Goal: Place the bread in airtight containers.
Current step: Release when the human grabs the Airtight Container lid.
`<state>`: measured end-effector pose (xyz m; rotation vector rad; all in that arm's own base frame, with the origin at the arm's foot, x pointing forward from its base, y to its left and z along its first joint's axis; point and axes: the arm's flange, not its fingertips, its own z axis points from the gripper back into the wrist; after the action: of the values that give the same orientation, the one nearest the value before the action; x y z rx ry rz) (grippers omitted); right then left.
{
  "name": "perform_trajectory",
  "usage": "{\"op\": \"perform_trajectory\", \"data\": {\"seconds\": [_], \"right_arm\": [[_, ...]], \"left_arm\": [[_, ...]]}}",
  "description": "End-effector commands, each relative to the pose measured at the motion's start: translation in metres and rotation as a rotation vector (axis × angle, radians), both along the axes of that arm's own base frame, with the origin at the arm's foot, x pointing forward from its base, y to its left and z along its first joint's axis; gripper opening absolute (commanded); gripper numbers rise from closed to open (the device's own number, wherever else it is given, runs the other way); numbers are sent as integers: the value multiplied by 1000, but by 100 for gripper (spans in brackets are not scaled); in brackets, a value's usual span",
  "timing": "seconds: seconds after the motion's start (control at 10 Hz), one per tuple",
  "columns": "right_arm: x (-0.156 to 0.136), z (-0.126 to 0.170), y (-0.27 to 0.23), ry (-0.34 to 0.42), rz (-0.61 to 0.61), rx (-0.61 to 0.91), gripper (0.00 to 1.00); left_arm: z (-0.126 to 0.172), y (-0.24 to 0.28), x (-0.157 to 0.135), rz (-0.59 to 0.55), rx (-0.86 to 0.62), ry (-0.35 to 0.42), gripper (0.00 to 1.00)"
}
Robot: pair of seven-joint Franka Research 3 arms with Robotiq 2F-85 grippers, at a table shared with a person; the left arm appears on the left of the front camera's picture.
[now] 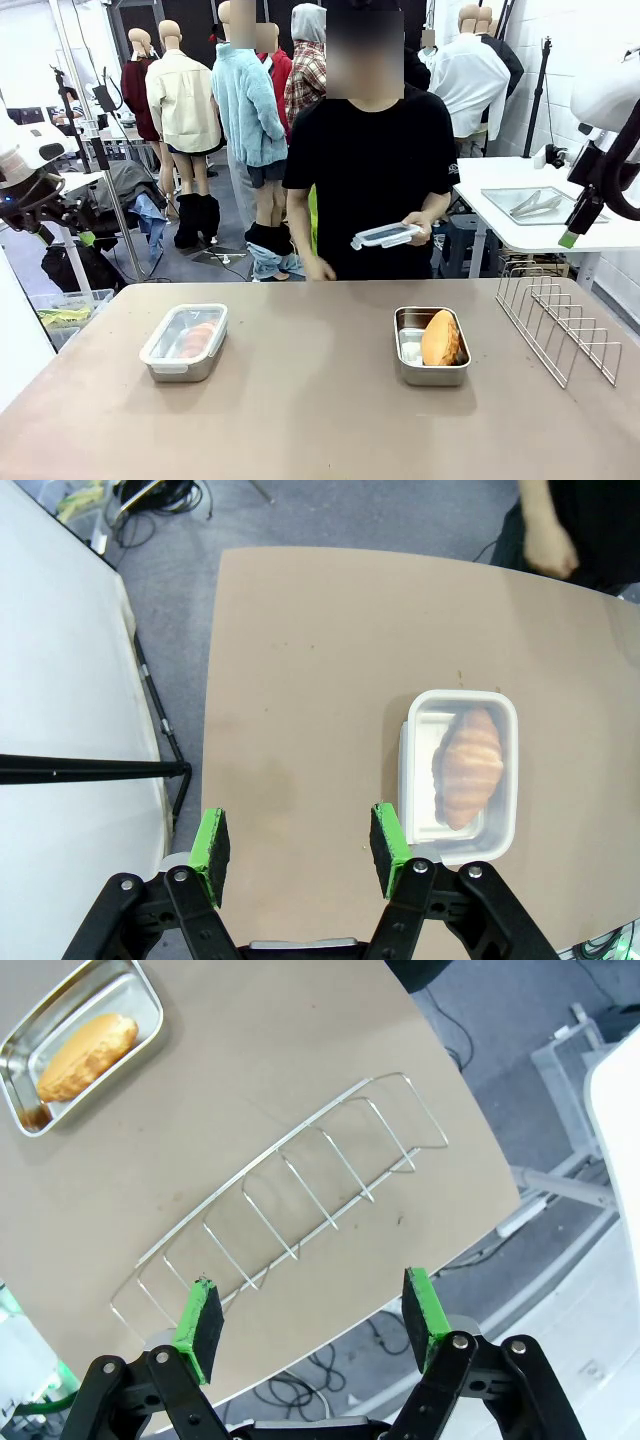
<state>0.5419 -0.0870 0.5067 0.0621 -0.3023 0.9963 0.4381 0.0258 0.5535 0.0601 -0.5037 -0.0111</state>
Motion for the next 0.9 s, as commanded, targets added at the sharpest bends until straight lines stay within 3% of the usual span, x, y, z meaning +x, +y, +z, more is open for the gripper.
{"op": "perform_trajectory", "data": {"seconds": [0.0,0.8], "right_arm": [[4,1,0,10,3,0,89],[4,1,0,10,3,0,89]], "left_arm": [[1,0,-1,19,-4,-3,74],[1,0,-1,19,-4,-3,74]]}}
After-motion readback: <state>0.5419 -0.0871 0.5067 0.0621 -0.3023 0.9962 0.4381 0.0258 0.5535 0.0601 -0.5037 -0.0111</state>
